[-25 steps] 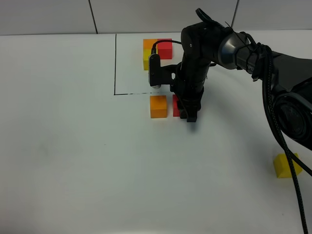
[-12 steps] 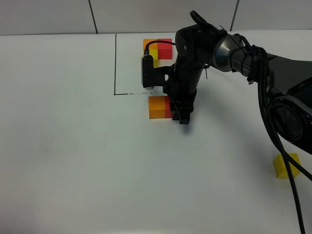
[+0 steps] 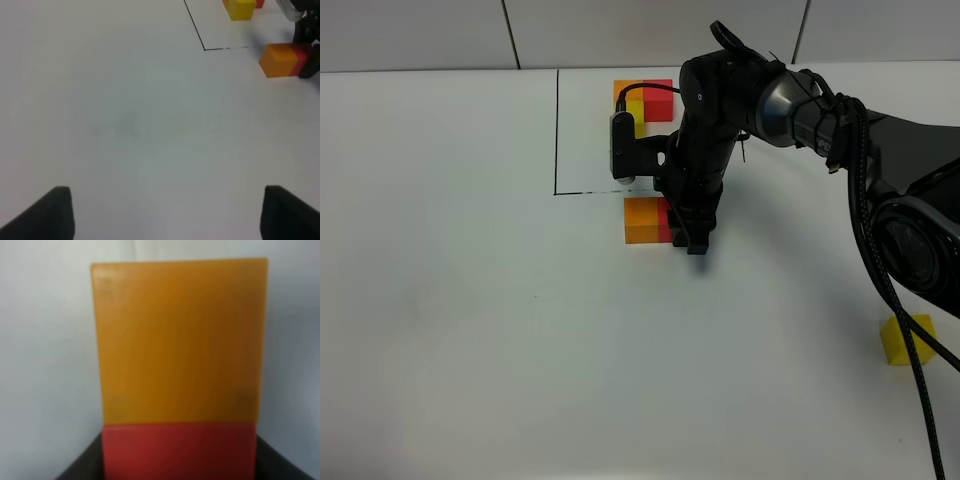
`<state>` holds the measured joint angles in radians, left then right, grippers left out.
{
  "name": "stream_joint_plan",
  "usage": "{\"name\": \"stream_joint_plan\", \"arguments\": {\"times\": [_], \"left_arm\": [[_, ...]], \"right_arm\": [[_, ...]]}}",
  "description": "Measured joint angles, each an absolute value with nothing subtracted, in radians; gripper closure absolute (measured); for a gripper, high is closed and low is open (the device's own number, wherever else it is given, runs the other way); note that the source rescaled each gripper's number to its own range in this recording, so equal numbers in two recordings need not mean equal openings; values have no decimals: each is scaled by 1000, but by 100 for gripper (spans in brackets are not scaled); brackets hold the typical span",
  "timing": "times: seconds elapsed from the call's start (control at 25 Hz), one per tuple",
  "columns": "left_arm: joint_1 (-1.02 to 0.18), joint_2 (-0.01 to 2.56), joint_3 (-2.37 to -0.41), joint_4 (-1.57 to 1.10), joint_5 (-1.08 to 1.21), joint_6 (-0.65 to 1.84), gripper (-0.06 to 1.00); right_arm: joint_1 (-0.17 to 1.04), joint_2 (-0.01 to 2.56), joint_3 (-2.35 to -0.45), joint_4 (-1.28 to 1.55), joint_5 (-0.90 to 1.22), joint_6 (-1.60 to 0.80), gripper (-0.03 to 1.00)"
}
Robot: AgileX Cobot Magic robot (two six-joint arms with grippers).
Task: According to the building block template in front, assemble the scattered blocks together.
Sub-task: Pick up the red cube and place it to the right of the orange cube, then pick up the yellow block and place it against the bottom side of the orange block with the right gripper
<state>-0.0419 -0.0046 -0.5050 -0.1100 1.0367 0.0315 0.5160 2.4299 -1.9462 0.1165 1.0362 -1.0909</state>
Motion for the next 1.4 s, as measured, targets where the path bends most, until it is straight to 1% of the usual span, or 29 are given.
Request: {"name": "stream_joint_plan", "arguments": {"times": [0.52, 0.56, 0.6, 0.64, 0.8, 0.84, 0.88, 0.92, 1.0, 1.12, 1.24, 1.4], "left_arm": [[-42, -5, -505, -110, 1037, 32, 25], [-42, -5, -505, -110, 1037, 32, 25], [-42, -5, -505, -110, 1037, 32, 25], [-42, -5, -505, -110, 1037, 32, 25], [-42, -5, -505, -110, 1037, 32, 25], [-42, -5, -505, -110, 1037, 32, 25], [-42, -5, -505, -110, 1037, 32, 25], [-42, -5, -505, -110, 1037, 32, 25], [-42, -5, -505, -110, 1037, 32, 25], [-42, -5, -505, -110, 1037, 32, 25], [-42, -5, -505, -110, 1037, 32, 25], [-42, -5, -505, -110, 1037, 32, 25]], "right_arm": [[516, 2430, -1947, 117, 1036, -1090, 94], [516, 2430, -1947, 117, 1036, -1090, 93], [515, 2429, -1947, 117, 1036, -1089, 88], [514, 2428, -1947, 117, 1030, -1088, 80], [510, 2417, -1946, 114, 1032, -1039, 25], [508, 2413, -1943, 105, 1042, -1014, 14], [504, 2409, -1941, 93, 1059, -984, 5], [495, 2401, -1935, 87, 1072, -955, 1], [467, 2378, -1921, 75, 1114, -886, -3], [416, 2305, -1843, 68, 1131, -791, -2], [369, 2188, -1676, 56, 1078, -679, 0], [313, 1980, -1377, 12, 915, -430, 1]]}}
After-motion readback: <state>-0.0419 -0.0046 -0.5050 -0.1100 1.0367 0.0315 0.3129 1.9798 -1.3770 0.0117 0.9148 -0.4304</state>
